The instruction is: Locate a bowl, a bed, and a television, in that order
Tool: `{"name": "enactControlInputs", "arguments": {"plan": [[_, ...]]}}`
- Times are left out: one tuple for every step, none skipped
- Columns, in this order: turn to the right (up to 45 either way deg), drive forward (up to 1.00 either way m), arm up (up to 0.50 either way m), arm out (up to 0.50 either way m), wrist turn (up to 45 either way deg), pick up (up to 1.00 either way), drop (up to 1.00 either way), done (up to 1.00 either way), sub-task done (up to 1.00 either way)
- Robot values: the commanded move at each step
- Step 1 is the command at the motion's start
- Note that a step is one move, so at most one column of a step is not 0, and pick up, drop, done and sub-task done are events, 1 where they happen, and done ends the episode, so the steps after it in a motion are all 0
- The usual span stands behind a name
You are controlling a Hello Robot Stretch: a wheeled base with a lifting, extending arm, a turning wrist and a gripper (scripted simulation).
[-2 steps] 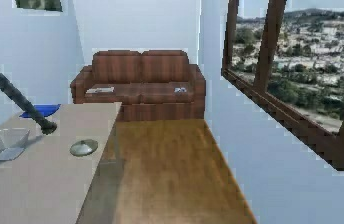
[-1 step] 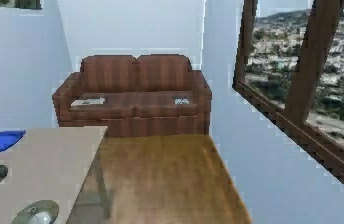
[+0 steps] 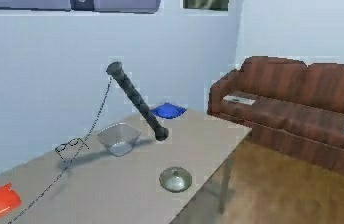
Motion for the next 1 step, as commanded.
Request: {"name": "enactControlInputs", "arguments": {"plan": [[-15.0, 0.0, 0.0, 0.0, 0.0, 0.0, 0.0, 0.0, 0.0]]}}
